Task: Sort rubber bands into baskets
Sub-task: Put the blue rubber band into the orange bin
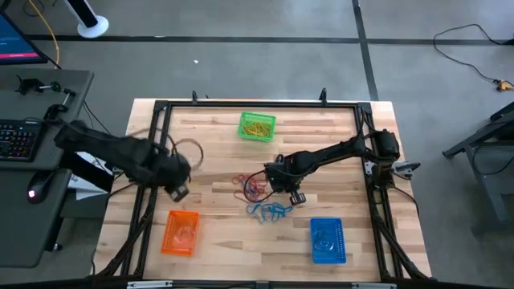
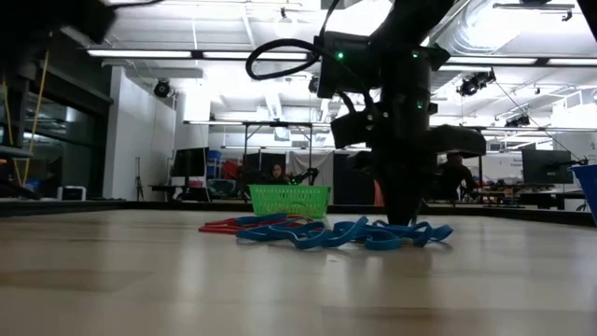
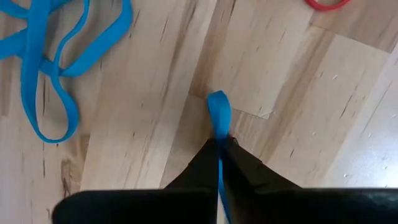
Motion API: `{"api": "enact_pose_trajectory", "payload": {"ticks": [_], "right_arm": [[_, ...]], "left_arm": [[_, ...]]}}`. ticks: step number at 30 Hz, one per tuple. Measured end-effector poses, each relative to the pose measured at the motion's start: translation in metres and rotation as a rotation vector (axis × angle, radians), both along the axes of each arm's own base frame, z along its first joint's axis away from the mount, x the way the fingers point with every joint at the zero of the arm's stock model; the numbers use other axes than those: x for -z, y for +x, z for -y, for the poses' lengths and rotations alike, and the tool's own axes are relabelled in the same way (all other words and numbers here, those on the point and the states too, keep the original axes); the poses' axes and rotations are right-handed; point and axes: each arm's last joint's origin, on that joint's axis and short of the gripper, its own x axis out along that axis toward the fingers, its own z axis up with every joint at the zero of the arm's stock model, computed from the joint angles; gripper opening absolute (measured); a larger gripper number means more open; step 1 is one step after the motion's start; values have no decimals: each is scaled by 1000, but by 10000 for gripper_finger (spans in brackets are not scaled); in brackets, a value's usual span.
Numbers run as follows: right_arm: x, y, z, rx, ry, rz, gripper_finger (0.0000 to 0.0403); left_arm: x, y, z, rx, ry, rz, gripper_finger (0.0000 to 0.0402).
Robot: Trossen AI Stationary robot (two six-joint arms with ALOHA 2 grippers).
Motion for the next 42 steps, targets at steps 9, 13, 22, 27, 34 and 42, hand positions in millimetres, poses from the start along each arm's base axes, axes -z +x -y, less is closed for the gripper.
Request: {"api": "enact_pose_trajectory", "payload": {"ticks": [9, 13, 22, 27, 34, 42], "right_arm": [[0, 1, 6, 13, 35, 4, 1], [0, 1, 7, 10, 37, 7, 0], [0, 1, 7, 9, 37, 10, 0], [0, 1, 7, 9, 37, 11, 0], [0, 1, 7, 9, 44, 12, 0], [-2, 1, 7, 13, 48, 16, 0]], "left_arm": [[51, -5, 52, 211, -128, -414, 0], [62, -4, 70, 296, -173, -428, 0], [83, 10, 103, 408, -233, -317, 0], [87, 7, 105, 378, -204, -361, 0], [94, 4, 116, 460, -203, -357, 0], [112, 16, 126, 524, -233, -322, 0]]}}
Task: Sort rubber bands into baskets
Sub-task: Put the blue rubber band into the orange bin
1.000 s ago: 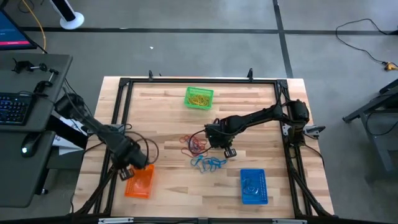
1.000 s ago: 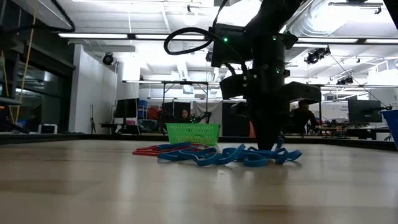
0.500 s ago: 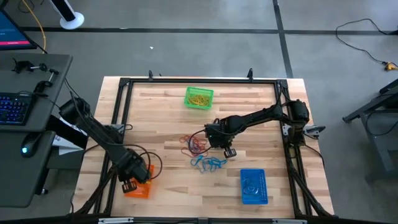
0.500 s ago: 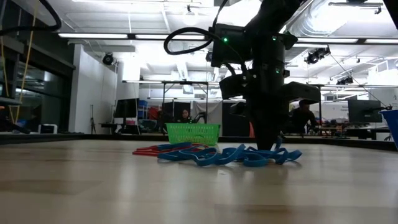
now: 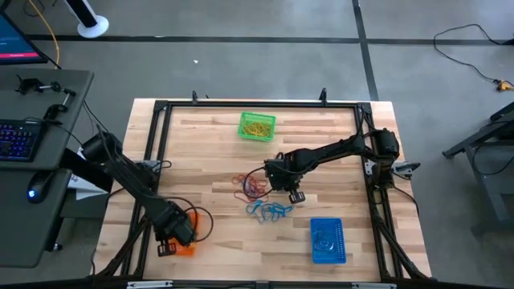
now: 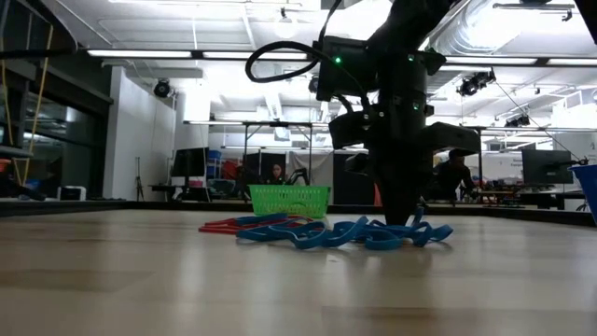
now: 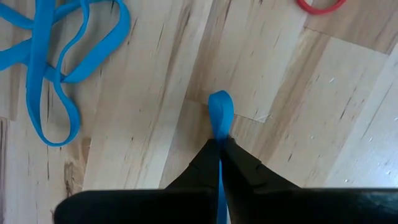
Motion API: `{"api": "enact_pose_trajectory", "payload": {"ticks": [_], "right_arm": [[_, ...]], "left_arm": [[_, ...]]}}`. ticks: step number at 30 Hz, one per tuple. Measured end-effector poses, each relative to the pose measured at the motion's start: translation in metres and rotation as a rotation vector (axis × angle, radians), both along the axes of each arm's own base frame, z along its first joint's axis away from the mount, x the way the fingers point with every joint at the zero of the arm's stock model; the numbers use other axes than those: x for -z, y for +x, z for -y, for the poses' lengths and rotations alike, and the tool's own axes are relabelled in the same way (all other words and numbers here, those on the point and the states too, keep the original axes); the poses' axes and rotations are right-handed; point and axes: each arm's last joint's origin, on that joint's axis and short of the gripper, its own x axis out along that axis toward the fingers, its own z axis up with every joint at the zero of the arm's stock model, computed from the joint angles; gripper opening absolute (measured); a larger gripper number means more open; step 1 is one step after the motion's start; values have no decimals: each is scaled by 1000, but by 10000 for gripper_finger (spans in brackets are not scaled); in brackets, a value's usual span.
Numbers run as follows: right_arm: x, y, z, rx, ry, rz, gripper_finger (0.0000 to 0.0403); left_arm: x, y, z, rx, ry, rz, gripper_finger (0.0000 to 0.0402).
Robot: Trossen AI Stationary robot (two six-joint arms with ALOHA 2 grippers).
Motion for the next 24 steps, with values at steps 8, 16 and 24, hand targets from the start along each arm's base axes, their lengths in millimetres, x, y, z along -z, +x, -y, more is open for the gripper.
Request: {"api": "enact_pose_trajectory", "payload": {"ticks": [8, 16, 24], "right_arm": [[-33, -6, 7, 13, 10, 94, 1], [-75, -7, 6, -4, 80, 309, 1], [-100, 7, -5, -6, 59, 408, 0]], "left_arm": [[3, 15, -5, -50, -7, 74, 0], [-8, 28, -12, -92, -53, 108, 0], [-68, 18, -19, -80, -166, 232, 0]]}}
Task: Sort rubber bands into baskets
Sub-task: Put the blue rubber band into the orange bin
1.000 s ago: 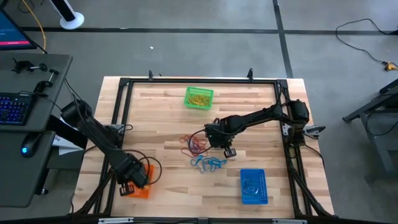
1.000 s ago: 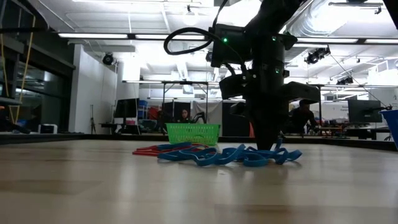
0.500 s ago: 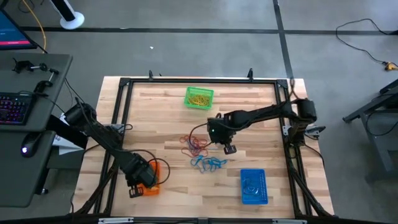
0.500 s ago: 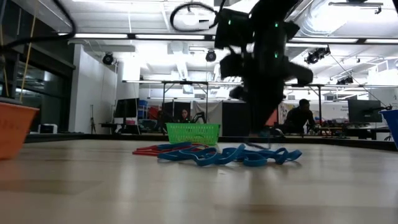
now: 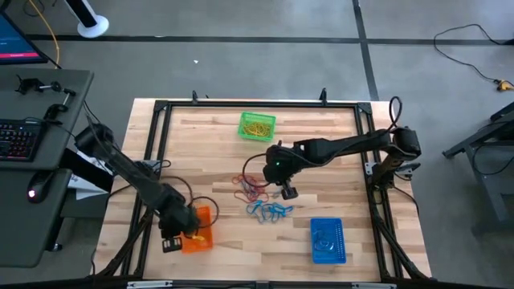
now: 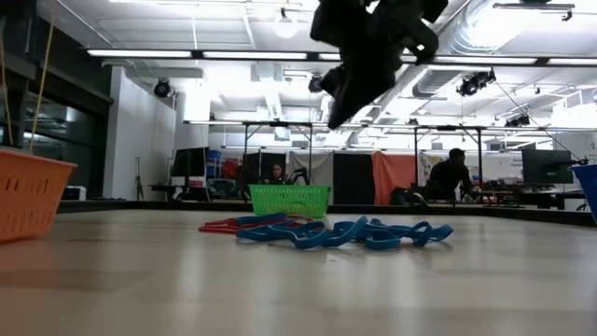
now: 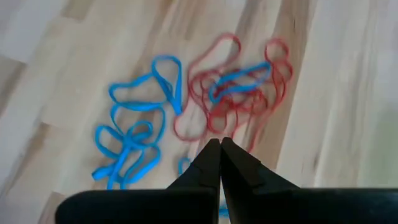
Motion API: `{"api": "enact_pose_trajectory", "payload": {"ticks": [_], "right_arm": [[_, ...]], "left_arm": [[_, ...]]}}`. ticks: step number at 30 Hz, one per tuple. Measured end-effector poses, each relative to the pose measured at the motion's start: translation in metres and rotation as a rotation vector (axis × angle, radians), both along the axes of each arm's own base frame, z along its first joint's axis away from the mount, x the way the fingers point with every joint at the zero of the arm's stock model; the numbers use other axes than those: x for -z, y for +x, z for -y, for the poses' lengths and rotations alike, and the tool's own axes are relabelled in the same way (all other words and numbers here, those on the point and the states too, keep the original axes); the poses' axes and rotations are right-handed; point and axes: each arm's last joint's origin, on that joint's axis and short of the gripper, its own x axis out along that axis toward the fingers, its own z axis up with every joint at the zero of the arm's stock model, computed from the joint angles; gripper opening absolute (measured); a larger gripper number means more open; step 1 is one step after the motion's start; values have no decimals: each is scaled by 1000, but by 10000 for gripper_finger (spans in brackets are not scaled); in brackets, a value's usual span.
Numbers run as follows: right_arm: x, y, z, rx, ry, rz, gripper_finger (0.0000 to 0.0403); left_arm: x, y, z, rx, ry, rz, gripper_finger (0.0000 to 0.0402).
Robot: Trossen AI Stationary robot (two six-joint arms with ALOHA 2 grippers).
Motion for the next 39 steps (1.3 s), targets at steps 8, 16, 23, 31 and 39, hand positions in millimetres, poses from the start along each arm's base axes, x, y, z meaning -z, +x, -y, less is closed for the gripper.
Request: {"api": "enact_pose_trajectory", "payload": {"ticks": [8, 16, 23, 31, 39], "right_arm": [[32, -11, -1, 4, -23, -136, 44], [67, -11, -20, -164, -151, -250, 217], [91, 2, -31, -189, -275, -299, 262], [108, 9, -32, -106, -264, -382, 129], [107, 5, -33, 118, -110, -495, 11]], "left_arm": [[-58, -27, -7, -150, -100, 139, 0], [-105, -43, -28, -465, -101, 452, 0], [-145, -65, -58, -589, -156, 749, 0], [-163, -83, -73, -510, -186, 928, 0], [-175, -89, -77, -321, -177, 1146, 0]]}}
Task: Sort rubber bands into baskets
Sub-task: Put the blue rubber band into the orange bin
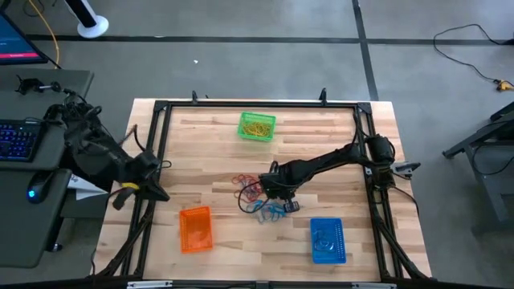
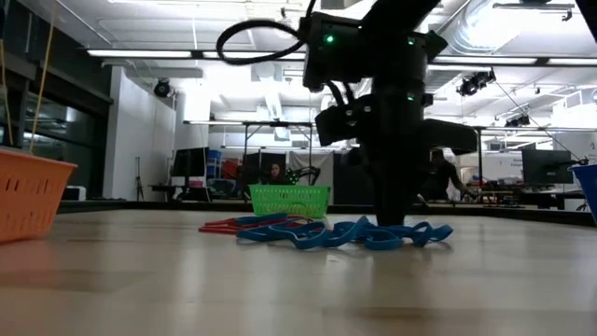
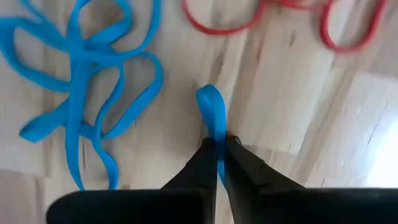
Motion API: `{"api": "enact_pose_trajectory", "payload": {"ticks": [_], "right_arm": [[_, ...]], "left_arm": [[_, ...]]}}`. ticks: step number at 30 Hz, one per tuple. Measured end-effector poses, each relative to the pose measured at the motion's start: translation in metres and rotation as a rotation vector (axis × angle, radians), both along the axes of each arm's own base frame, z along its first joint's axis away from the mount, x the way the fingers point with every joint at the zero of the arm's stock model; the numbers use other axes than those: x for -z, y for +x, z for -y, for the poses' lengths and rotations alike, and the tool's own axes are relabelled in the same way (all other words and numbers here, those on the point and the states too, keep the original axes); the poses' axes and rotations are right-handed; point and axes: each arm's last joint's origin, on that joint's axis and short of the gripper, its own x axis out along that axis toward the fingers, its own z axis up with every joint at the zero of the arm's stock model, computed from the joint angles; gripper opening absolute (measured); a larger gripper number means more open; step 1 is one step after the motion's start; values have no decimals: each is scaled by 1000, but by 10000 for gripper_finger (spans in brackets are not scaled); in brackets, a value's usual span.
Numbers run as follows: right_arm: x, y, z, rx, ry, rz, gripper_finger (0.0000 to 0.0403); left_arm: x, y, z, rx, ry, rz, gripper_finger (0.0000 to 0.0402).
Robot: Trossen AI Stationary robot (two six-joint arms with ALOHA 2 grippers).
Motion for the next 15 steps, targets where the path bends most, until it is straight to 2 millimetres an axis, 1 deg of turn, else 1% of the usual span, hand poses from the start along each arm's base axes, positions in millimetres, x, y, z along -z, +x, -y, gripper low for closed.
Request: {"api": "enact_pose_trajectory", "payload": {"ticks": [4, 6, 8, 9, 11, 15], "right_arm": [[-28, 11, -4, 110, -10, 18, 3], [-57, 31, -6, 161, 16, 154, 1], [-88, 46, -8, 203, 51, 282, 0], [-100, 52, -9, 224, 70, 340, 0], [-122, 70, -11, 273, 129, 512, 0], [-155, 91, -14, 367, 257, 795, 0]], "left_arm": [[-13, -3, -5, 15, 126, 210, 0], [-18, -5, -9, 0, 207, 305, 0], [-24, -7, -13, -27, 274, 387, 0], [-26, -9, -15, -40, 306, 421, 0], [-30, -11, -18, -57, 349, 478, 0], [-37, -12, -19, -67, 387, 555, 0]]}}
